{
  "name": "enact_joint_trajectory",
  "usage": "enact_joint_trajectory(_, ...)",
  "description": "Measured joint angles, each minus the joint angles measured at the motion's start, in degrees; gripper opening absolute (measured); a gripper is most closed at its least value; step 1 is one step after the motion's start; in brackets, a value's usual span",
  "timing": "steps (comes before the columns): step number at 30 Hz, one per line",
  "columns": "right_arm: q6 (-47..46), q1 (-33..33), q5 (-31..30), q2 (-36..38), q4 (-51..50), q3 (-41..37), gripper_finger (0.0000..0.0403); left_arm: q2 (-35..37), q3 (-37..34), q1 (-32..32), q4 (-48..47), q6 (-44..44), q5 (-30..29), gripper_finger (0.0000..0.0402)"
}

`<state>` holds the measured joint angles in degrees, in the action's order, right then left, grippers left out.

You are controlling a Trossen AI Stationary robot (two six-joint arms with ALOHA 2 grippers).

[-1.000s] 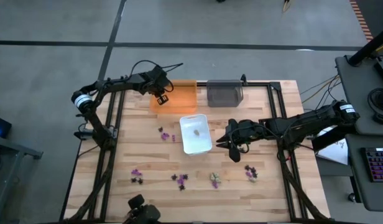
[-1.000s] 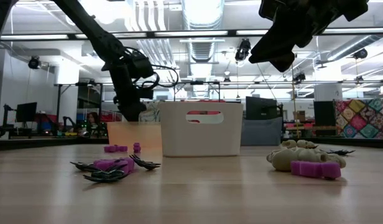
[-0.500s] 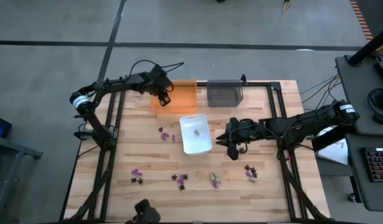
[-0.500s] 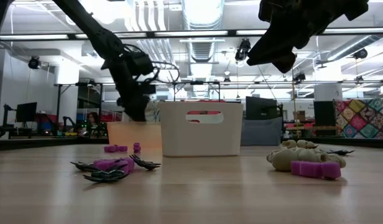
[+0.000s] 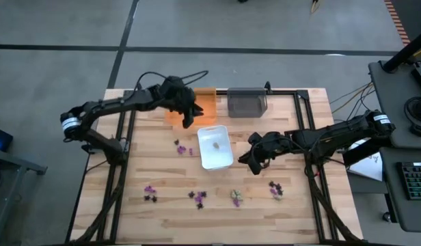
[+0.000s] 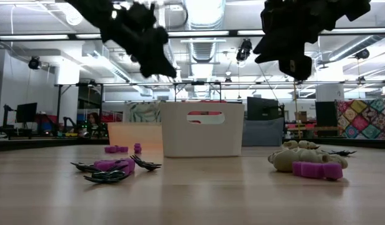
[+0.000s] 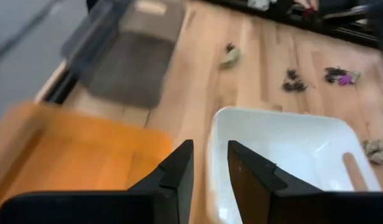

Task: Sort Halloween decoration
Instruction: Put the black spider toy into the black bin

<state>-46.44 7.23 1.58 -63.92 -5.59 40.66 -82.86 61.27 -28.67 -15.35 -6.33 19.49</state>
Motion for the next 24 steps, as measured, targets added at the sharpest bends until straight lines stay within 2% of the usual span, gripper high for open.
enact_joint_trajectory(4, -3.70, -0.02, -0.06, 0.00, -3.69, 0.00, 0.0063, 2.99, -0.33, 6.73, 1.12, 0.87, -7.13, 0.0066)
enact_joint_trajectory(7, -5.45, -0.03, -0.06, 0.00, -6.26, 0.00, 0.0063, 4.69, -1.27, 11.01, 3.87, 1.96, -8.50, 0.0060)
enact_joint_trajectory(12, -7.76, -0.03, -0.07, 0.00, -10.05, 0.00, 0.0063, 6.55, -5.85, 17.07, 15.20, 3.25, -9.64, 0.0051)
enact_joint_trajectory(15, -9.31, -0.03, -0.08, 0.00, -13.61, 0.02, 0.0063, 7.32, -9.16, 20.69, 22.54, 3.58, -15.14, 0.0046)
enact_joint_trajectory(19, -11.70, -0.03, 0.00, 0.00, -18.71, 0.04, 0.0063, 7.53, -11.45, 23.40, 26.48, 3.20, -20.15, 0.0042)
enact_joint_trajectory(24, -15.59, -0.03, 0.36, 0.00, -26.34, 0.07, 0.0063, 6.74, -12.25, 23.85, 28.47, 4.22, -20.53, 0.0041)
